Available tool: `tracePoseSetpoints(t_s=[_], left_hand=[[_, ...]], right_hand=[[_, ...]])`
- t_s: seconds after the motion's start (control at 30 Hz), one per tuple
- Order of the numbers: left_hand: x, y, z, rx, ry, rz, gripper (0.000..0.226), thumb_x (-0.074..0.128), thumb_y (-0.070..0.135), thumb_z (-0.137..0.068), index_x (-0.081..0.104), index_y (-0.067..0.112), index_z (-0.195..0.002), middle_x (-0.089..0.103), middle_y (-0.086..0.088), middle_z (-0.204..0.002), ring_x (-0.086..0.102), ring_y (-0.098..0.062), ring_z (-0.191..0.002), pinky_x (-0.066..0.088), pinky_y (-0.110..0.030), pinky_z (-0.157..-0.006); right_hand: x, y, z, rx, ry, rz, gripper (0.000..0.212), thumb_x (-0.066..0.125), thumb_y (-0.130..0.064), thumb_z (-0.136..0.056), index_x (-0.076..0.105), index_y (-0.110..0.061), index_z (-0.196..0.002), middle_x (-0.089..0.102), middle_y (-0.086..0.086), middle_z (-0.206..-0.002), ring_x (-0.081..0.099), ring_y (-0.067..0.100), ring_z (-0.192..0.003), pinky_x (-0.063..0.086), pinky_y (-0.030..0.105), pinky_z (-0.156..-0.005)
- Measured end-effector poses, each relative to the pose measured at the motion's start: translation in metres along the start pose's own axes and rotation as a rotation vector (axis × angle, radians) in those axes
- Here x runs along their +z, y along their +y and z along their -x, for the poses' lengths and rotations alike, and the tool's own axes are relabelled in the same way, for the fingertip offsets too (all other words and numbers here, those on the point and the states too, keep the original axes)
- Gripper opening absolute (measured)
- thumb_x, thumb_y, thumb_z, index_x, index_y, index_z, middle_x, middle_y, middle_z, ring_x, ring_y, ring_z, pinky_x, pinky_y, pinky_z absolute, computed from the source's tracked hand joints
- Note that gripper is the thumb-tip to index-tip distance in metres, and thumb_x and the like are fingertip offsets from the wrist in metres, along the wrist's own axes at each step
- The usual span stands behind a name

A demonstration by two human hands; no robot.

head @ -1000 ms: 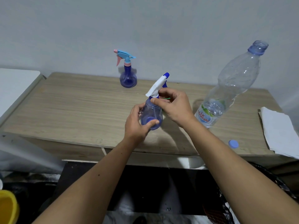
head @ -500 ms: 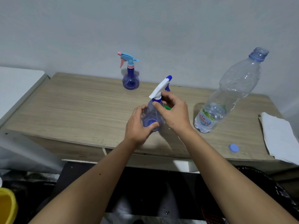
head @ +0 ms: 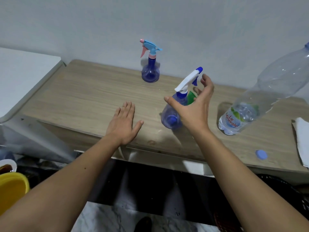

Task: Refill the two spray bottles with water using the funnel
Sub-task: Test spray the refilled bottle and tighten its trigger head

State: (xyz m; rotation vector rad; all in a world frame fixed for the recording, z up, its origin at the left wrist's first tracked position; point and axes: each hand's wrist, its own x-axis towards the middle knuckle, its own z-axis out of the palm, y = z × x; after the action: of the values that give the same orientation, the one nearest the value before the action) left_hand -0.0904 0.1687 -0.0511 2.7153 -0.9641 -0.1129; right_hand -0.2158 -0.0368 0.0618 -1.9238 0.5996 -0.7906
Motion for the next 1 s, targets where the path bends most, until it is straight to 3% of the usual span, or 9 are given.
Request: tracePoseSetpoints(t_s=[0.1, 0.23, 0.33, 0.4, 0.5, 0.6, 0.73, 0.93, 1.0], left_hand=[[0.001, 0.0, -0.004, -0.01, -0.052, -0.068, 0.092, 0.011, 0.067, -0.1, 0.002, 0.007, -0.171, -0.002, -0.01, -0.18, -0.006, -0.021, -0.166, -0.005, -0.039, -0.133], [0.0, 0.0, -0.005, -0.02, -0.067, -0.096, 0.096, 0.004, 0.068, -0.095, 0.0, 0.008, -0.171, -0.003, -0.009, -0.18, -0.007, -0.021, -0.166, -0.006, -0.039, -0.133], [0.0, 0.001, -0.004, -0.033, -0.067, -0.091, 0.093, 0.008, 0.066, -0.097, 0.0, 0.009, -0.171, -0.004, -0.008, -0.18, -0.008, -0.02, -0.166, -0.007, -0.039, -0.133], [0.0, 0.001, -0.004, -0.034, -0.066, -0.097, 0.091, 0.011, 0.066, -0.1, 0.001, 0.01, -0.171, -0.004, -0.007, -0.18, -0.007, -0.019, -0.166, -0.007, -0.04, -0.133], [0.001, 0.001, -0.003, -0.033, -0.065, -0.112, 0.083, 0.022, 0.062, -0.109, 0.001, 0.01, -0.171, -0.003, -0.007, -0.18, -0.007, -0.019, -0.166, -0.007, -0.039, -0.133], [0.003, 0.0, -0.004, -0.035, -0.06, -0.112, 0.084, 0.022, 0.062, -0.108, 0.002, 0.011, -0.171, -0.002, -0.006, -0.18, -0.007, -0.018, -0.166, -0.006, -0.039, -0.133], [0.005, -0.002, -0.005, -0.038, -0.063, -0.109, 0.092, 0.011, 0.067, -0.099, 0.004, 0.011, -0.171, 0.0, -0.006, -0.18, -0.005, -0.019, -0.166, -0.006, -0.04, -0.133], [0.005, -0.001, -0.004, -0.037, -0.058, -0.102, 0.092, 0.011, 0.067, -0.099, 0.004, 0.01, -0.171, 0.0, -0.006, -0.18, -0.005, -0.018, -0.166, -0.006, -0.039, -0.133], [0.005, -0.001, -0.004, -0.034, -0.056, -0.1, 0.092, 0.011, 0.067, -0.099, 0.004, 0.01, -0.171, -0.001, -0.006, -0.18, -0.005, -0.018, -0.166, -0.006, -0.039, -0.134]], right_hand=[[0.011, 0.0, -0.009, 0.012, -0.025, -0.01, 0.093, 0.091, -0.033, -0.08, 0.038, -0.02, -0.154, 0.049, -0.006, -0.149, 0.061, 0.016, -0.118, 0.047, 0.008, -0.092], [0.017, -0.002, -0.012, 0.048, -0.03, -0.102, 0.041, 0.064, -0.023, -0.095, 0.056, -0.029, -0.135, 0.067, -0.005, -0.124, 0.07, 0.023, -0.097, 0.06, 0.035, -0.09], [0.015, -0.01, -0.011, 0.163, -0.1, -0.141, 0.022, 0.06, -0.018, -0.101, 0.069, -0.013, -0.12, 0.073, 0.019, -0.105, 0.066, 0.022, -0.065, 0.06, 0.03, -0.063], [0.016, -0.009, -0.013, 0.232, -0.185, 0.025, 0.032, 0.061, -0.034, -0.099, 0.071, -0.004, -0.102, 0.075, 0.021, -0.093, 0.069, 0.026, -0.056, 0.062, 0.036, -0.062], [0.015, -0.004, -0.014, 0.327, -0.332, 0.288, 0.048, 0.056, -0.054, -0.083, 0.074, -0.011, -0.093, 0.077, 0.012, -0.084, 0.075, 0.04, -0.074, 0.064, 0.051, -0.079], [0.009, -0.004, -0.008, 0.371, -0.486, 0.429, 0.047, 0.056, -0.054, -0.084, 0.076, -0.012, -0.095, 0.078, 0.017, -0.091, 0.074, 0.043, -0.089, 0.062, 0.05, -0.088], [0.005, 0.0, -0.004, 0.387, -0.535, 0.453, 0.054, 0.053, -0.06, -0.075, 0.073, -0.011, -0.088, 0.078, 0.011, -0.089, 0.072, 0.041, -0.081, 0.063, 0.051, -0.084], [0.004, 0.004, -0.004, 0.341, -0.515, 0.405, 0.03, 0.059, -0.047, -0.096, 0.062, -0.028, -0.073, 0.075, 0.0, -0.082, 0.065, 0.03, -0.075, 0.063, 0.049, -0.088], [0.003, 0.002, -0.003, 0.31, -0.544, 0.43, 0.037, 0.058, -0.042, -0.102, 0.053, -0.03, -0.067, 0.071, 0.005, -0.085, 0.06, 0.028, -0.077, 0.059, 0.045, -0.087]])
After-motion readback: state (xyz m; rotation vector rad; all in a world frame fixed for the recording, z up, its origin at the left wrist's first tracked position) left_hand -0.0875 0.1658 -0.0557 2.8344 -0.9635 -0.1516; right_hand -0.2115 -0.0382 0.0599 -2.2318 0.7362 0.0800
